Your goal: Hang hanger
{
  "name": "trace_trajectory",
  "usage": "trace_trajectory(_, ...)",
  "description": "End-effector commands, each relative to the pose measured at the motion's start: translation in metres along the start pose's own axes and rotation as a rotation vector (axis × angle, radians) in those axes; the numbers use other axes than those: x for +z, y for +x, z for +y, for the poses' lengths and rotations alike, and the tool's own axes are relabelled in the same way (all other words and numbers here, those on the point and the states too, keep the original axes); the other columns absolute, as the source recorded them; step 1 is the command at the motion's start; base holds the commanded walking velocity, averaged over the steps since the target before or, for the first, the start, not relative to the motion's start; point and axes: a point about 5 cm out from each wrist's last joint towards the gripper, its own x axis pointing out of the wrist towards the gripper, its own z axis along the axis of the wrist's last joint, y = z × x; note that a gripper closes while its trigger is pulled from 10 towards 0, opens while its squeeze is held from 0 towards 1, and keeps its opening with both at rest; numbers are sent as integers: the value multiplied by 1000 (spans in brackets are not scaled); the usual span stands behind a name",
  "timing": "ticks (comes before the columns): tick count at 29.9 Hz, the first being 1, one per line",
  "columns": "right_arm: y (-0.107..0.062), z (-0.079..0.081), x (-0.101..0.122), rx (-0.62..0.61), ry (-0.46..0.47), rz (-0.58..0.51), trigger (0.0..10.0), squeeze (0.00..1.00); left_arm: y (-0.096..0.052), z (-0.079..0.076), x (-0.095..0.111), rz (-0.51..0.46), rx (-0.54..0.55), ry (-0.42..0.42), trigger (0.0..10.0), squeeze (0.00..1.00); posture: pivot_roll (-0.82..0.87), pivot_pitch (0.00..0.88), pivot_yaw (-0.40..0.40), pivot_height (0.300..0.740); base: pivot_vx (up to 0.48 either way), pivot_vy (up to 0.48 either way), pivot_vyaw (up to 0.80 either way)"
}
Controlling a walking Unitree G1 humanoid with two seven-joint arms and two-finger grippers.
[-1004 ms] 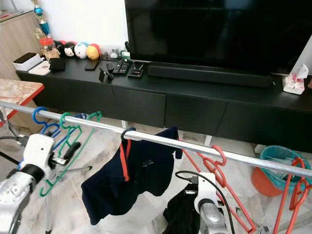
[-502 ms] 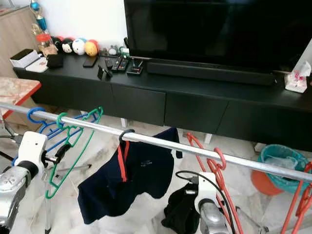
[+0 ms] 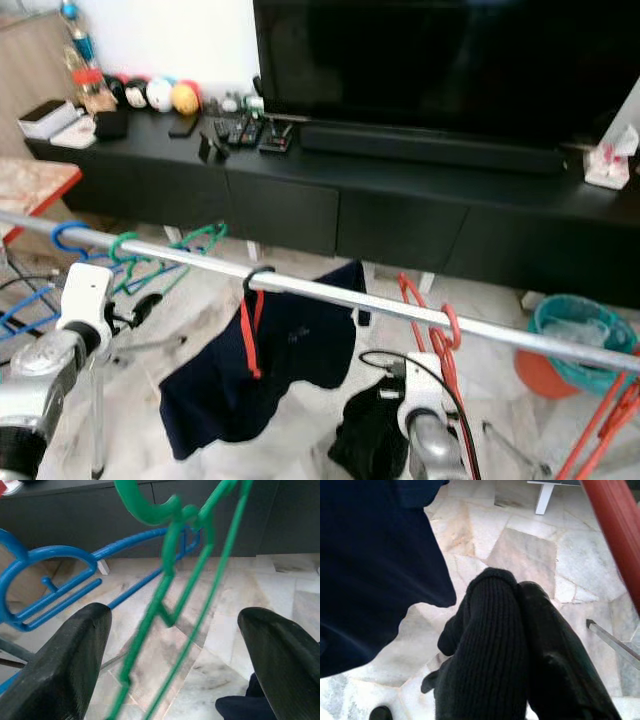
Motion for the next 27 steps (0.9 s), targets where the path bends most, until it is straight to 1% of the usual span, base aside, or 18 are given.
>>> trace_trajectory(1, 2, -1, 6, -5, 6, -25, 10000, 0, 3, -3, 0, -1, -25, -17, 10000, 0, -47, 0, 18, 740, 0, 0, 0)
trace_trajectory(10, 2, -1, 6, -6, 6, -26, 10000, 0, 3, -8, 7, -36, -57, -39, 10000, 0, -50, 0, 15, 740, 0, 0, 0)
trace_trajectory(12, 2, -1, 7, -4, 6, -26, 10000, 0, 3, -9, 13, -65, -86, -54, 10000, 0, -50, 0, 15, 740, 0, 0, 0)
trace_trajectory(13, 2, 0, 6, -2, 5, -25, 10000, 0, 2, -11, 17, -82, -118, -54, 10000, 0, -50, 0, 15, 740, 0, 0, 0)
trace_trajectory(14, 2, 0, 6, -2, 5, -25, 10000, 0, 2, -11, 17, -82, -118, -54, 10000, 0, -50, 0, 15, 740, 0, 0, 0)
trace_trajectory(15, 2, 0, 6, -1, 5, -25, 10000, 0, 1, -13, 21, -92, -152, -47, 10000, 0, -50, 0, 15, 740, 0, 0, 0)
trace_trajectory(17, 2, 0, 6, 0, 5, -25, 10000, 0, 1, -14, 21, -93, -166, -44, 10000, 0, -50, 0, 15, 740, 0, 0, 0)
trace_trajectory(18, 2, 0, 6, 0, 5, -24, 10000, 0, 1, -15, 22, -95, -191, -40, 10000, 0, -50, 0, 15, 740, 0, 0, 0)
trace_trajectory(24, 2, 1, 6, 1, 5, -24, 10000, 0, 4, -14, 21, -99, -197, -32, 10000, 0, -50, 0, 15, 740, 0, 0, 0)
trace_trajectory(26, 2, 1, 6, 1, 5, -24, 10000, 0, 6, -12, 21, -98, -172, -26, 10000, 0, -50, 0, 15, 740, 0, 0, 0)
trace_trajectory(27, 2, 1, 6, 1, 5, -24, 10000, 0, 7, -11, 18, -81, -142, -20, 10000, 0, -50, 0, 15, 740, 0, 0, 0)
